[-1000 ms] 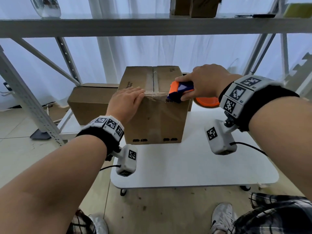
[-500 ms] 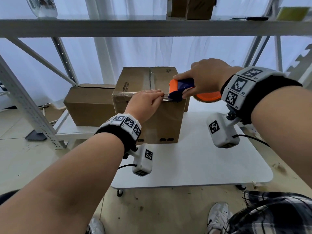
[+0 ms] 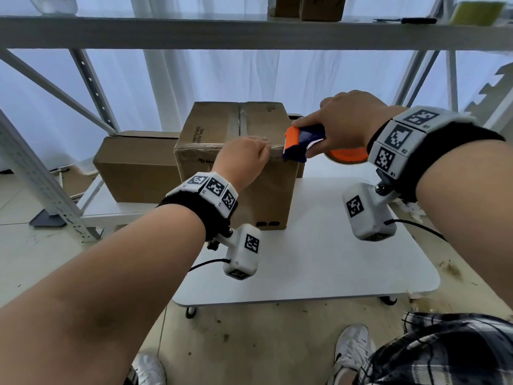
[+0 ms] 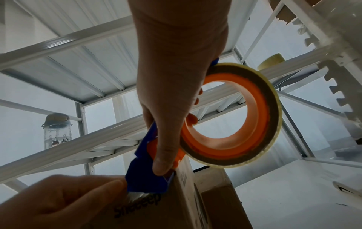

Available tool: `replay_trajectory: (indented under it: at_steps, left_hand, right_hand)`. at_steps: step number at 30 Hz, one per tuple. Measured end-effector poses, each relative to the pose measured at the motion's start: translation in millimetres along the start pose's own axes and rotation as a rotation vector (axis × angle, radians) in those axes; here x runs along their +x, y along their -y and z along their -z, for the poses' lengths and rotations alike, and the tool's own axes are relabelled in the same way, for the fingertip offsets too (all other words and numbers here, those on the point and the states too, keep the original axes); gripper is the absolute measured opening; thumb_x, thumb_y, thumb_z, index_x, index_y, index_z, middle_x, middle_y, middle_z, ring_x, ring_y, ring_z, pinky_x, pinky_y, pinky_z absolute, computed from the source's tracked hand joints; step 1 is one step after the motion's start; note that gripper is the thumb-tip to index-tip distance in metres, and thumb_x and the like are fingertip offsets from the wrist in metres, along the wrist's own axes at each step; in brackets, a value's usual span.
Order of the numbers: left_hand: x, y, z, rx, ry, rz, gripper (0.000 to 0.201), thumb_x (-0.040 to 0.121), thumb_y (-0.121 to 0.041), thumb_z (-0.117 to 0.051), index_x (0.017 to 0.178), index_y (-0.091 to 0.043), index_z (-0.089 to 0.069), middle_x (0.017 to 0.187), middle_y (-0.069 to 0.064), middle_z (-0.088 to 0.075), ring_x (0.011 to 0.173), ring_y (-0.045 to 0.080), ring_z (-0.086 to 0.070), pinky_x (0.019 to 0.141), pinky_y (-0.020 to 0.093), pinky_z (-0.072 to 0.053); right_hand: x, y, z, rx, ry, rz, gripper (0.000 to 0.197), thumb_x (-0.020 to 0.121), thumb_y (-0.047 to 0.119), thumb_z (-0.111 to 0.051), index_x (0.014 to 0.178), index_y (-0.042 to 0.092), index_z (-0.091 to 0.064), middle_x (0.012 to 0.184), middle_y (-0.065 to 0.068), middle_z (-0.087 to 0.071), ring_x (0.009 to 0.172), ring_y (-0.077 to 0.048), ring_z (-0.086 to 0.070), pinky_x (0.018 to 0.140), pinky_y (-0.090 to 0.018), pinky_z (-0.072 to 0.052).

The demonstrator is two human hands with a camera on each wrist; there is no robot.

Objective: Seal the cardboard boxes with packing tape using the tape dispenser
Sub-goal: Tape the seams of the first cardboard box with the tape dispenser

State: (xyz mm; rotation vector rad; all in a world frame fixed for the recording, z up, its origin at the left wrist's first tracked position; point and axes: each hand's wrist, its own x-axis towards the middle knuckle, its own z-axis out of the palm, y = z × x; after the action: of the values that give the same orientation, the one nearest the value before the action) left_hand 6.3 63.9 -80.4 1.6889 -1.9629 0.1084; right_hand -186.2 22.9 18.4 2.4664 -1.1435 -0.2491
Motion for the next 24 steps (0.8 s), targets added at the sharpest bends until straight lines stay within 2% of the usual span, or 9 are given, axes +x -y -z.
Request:
replay_trajectory:
  at_steps: [2, 5, 8, 11, 15, 17, 20, 24]
  left_hand:
    - [4.1, -3.2, -2.9, 0.001, 0.064, -0.04, 0.038, 0.102, -0.026, -0.036, 0.133, -0.015, -0.055, 0.141, 0.001, -0.05, 0.131, 0.015, -0.044, 0.112, 0.03, -0.03]
    - [3.9, 4.6, -2.7, 0.024, 0.077, -0.07, 0.039, 0.103, -0.029, -0.036, 0.137, -0.017, -0.051, 0.143, -0.001, -0.047, 0.135, 0.014, -0.04, 0.114, 0.029, -0.025]
    - [0.4, 19.2, -0.6, 0.061, 0.047, -0.094, 0.039, 0.103, -0.03, -0.035, 0.136, -0.018, -0.052, 0.142, -0.001, -0.049, 0.134, 0.015, -0.041, 0.113, 0.031, -0.026]
    - [-0.7, 25.8, -0.5, 0.056, 0.033, -0.107, 0.039, 0.103, -0.03, -0.035, 0.135, -0.018, -0.052, 0.141, 0.0, -0.05, 0.134, 0.016, -0.042, 0.113, 0.036, -0.029]
    - [-0.3, 28.2, -3.5, 0.06, 0.024, -0.108, 0.041, 0.102, -0.035, -0.033, 0.134, -0.019, -0.054, 0.139, -0.001, -0.052, 0.132, 0.016, -0.044, 0.112, 0.038, -0.03]
    - [-0.8, 28.0, -5.1, 0.061, -0.019, -0.119, 0.042, 0.1, -0.036, -0.034, 0.13, -0.018, -0.058, 0.134, 0.0, -0.057, 0.127, 0.018, -0.05, 0.109, 0.037, -0.034]
    - [3.2, 26.7, -6.7, 0.059, -0.12, -0.13, 0.033, 0.098, -0.03, -0.044, 0.117, -0.019, -0.068, 0.119, -0.001, -0.067, 0.109, 0.02, -0.059, 0.097, 0.032, -0.039]
    - [14.6, 26.3, -6.3, 0.086, -0.152, -0.119, 0.03, 0.094, -0.031, -0.049, 0.098, -0.017, -0.076, 0.102, -0.002, -0.072, 0.095, 0.02, -0.059, 0.086, 0.031, -0.042]
  right_hand:
    - [1.7, -0.8, -0.4, 0.016, 0.003, -0.005, 0.066, 0.083, 0.069, -0.051, 0.142, 0.045, -0.033, 0.097, 0.005, -0.044, 0.088, -0.015, -0.04, 0.071, -0.031, -0.035]
    - [4.1, -0.3, -2.2, 0.069, -0.004, -0.022, 0.068, 0.082, 0.068, -0.053, 0.143, 0.045, -0.033, 0.099, 0.006, -0.045, 0.091, -0.014, -0.04, 0.072, -0.031, -0.034]
    - [8.8, 4.2, -2.9, 0.115, -0.016, -0.027, 0.069, 0.082, 0.067, -0.054, 0.144, 0.043, -0.033, 0.097, 0.008, -0.04, 0.089, -0.012, -0.036, 0.072, -0.031, -0.033]
    - [13.4, 6.7, -0.5, 0.116, -0.022, -0.018, 0.069, 0.084, 0.064, -0.054, 0.145, 0.042, -0.032, 0.111, 0.003, -0.052, 0.095, -0.013, -0.039, 0.074, -0.031, -0.033]
    - [21.7, 3.5, 4.0, 0.103, -0.014, 0.008, 0.069, 0.083, 0.064, -0.055, 0.144, 0.042, -0.032, 0.121, 0.003, -0.054, 0.102, -0.016, -0.046, 0.074, -0.031, -0.034]
    - [27.2, 0.4, 3.4, 0.108, -0.01, 0.024, 0.07, 0.082, 0.065, -0.055, 0.144, 0.042, -0.031, 0.119, 0.003, -0.054, 0.105, -0.018, -0.047, 0.075, -0.031, -0.035]
    - [34.5, -6.6, -0.5, 0.167, -0.007, 0.051, 0.07, 0.081, 0.065, -0.056, 0.143, 0.043, -0.033, 0.106, 0.008, -0.05, 0.093, -0.012, -0.04, 0.074, -0.031, -0.034]
    - [42.1, -14.7, -6.5, 0.207, -0.016, 0.098, 0.071, 0.079, 0.066, -0.056, 0.143, 0.044, -0.034, 0.093, 0.013, -0.041, 0.088, -0.011, -0.041, 0.072, -0.029, -0.032]
